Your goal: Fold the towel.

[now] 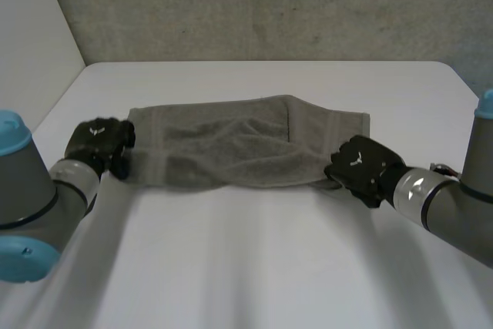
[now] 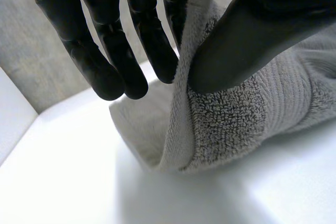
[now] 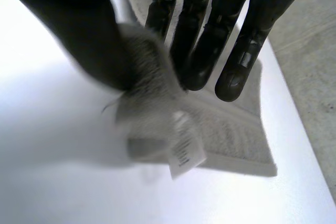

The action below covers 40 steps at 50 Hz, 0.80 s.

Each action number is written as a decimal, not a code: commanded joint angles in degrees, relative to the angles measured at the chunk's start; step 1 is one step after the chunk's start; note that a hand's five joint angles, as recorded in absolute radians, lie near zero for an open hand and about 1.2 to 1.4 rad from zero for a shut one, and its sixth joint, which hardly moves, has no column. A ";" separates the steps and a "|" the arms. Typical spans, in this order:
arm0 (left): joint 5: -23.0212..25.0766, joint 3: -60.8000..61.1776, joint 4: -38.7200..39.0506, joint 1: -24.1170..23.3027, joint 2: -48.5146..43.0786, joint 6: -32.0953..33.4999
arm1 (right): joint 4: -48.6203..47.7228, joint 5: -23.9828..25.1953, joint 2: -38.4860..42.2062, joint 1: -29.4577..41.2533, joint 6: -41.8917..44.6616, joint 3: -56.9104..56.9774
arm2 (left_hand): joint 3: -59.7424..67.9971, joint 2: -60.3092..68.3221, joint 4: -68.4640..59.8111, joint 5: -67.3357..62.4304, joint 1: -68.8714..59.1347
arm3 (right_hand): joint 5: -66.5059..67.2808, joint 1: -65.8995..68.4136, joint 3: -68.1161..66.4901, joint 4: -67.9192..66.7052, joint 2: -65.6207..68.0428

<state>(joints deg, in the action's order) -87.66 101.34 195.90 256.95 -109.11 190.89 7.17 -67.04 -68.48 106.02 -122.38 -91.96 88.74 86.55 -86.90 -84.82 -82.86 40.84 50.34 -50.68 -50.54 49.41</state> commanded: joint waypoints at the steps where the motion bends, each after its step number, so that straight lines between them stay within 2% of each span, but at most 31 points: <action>1: 0.29 0.79 0.28 1.53 1.26 1.94 | -6.03 -0.19 -2.18 -0.64 -2.96 -4.02 | -8.74 -6.55 6.90 14.82 2.86 | -33.86 -33.36 33.70 33.56 -32.43; 9: 0.38 0.96 0.28 3.03 4.08 1.68 | -9.81 0.33 -8.68 -3.10 -16.84 -7.80 | -8.74 -6.55 6.90 14.82 2.86 | -36.72 -36.22 36.56 36.42 -35.29; 11: 0.38 0.96 0.28 3.03 4.34 1.68 | -10.60 -0.19 -10.78 -4.93 -23.05 -9.89 | -8.74 -6.55 6.90 14.82 2.86 | -36.22 -35.72 36.06 35.92 -34.79; 14: 0.38 1.14 0.28 3.03 4.52 1.59 | -10.60 -0.28 -11.41 -5.56 -26.69 -10.96 | -8.74 -6.55 6.90 14.82 2.86 | -36.05 -35.54 35.89 35.75 -34.62; 16: 0.38 1.14 0.36 3.03 4.52 1.50 | -10.51 -0.98 -11.85 -6.17 -34.12 -12.88 | -8.74 -6.55 6.90 14.82 2.86 | -36.05 -35.54 35.89 35.75 -34.62; 19: 0.38 1.23 0.54 3.03 4.43 1.50 | -10.16 -2.30 -12.02 -6.61 -39.06 -15.08 | -8.74 -6.55 6.90 14.82 2.86 | -36.55 -36.04 36.39 36.25 -35.12; 25: 0.38 1.05 1.07 3.21 4.43 1.42 | -10.95 -2.83 -12.20 -6.61 -39.96 -19.84 | -8.74 -6.55 6.90 14.82 2.86 | -36.72 -36.22 36.56 36.42 -35.29; 34: 0.38 0.96 1.07 4.00 4.25 1.41 | -15.17 -3.01 -13.69 -6.79 -33.20 -26.68 | -8.74 -6.55 6.90 14.82 2.86 | -35.55 -35.04 35.38 35.25 -34.12; 40: 0.38 0.88 1.07 4.09 4.17 1.41 | -18.49 -3.01 -13.17 -6.79 -32.75 -29.41 | -8.74 -6.55 6.90 14.82 2.86 | -34.20 -33.70 34.04 33.90 -32.77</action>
<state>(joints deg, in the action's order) -87.28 102.27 196.99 260.93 -104.82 192.30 -8.14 -69.98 -81.96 99.20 -156.22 -118.81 88.75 86.55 -86.90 -84.82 -82.86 5.70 17.84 -18.14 -17.61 18.07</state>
